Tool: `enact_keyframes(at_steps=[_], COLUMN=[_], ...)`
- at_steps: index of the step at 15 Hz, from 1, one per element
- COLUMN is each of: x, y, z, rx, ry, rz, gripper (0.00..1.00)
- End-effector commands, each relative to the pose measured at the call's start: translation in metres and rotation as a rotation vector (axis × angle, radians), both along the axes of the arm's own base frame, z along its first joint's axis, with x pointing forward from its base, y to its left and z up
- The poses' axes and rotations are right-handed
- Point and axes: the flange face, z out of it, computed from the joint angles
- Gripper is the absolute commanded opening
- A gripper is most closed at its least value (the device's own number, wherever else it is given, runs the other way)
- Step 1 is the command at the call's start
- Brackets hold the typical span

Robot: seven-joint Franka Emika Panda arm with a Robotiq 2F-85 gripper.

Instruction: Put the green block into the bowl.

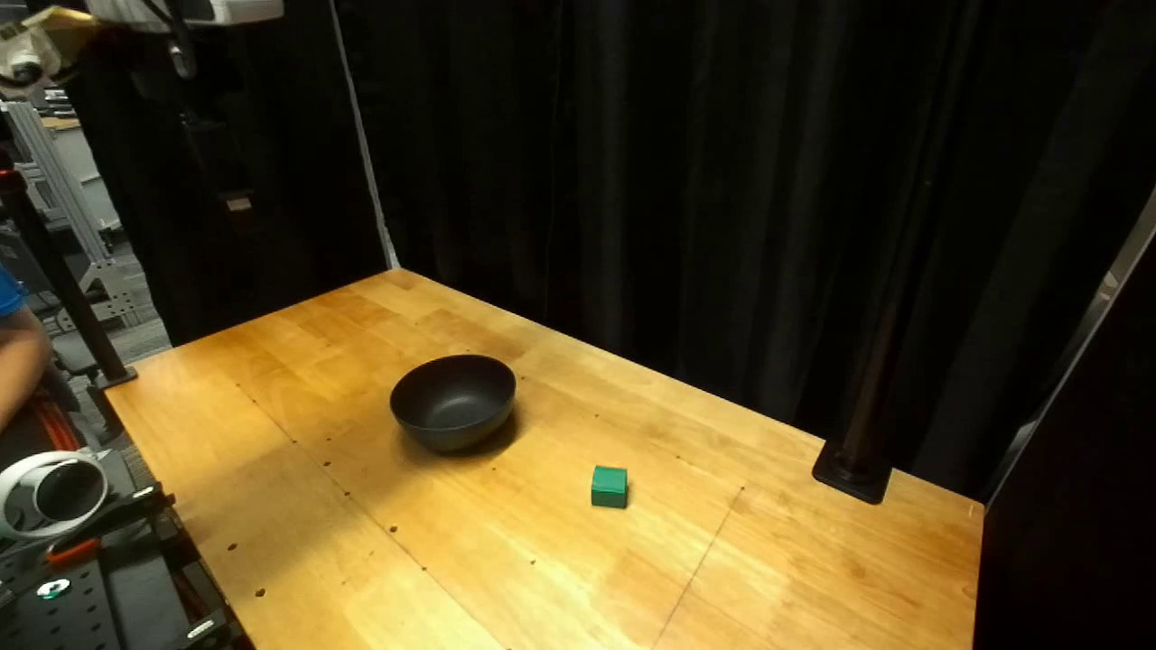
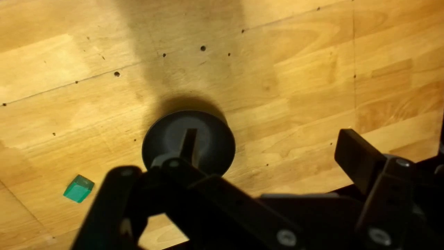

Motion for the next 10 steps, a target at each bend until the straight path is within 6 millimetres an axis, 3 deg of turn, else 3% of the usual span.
enact_keyframes(at_steps=[1, 10], x=[0.061, 0.182], y=[-0.037, -0.182], z=[-0.035, -0.151], rx=[-0.025, -0.128], ry=[-0.016, 0.045], rz=[-0.196, -0.618], gripper=[1.0, 1.0])
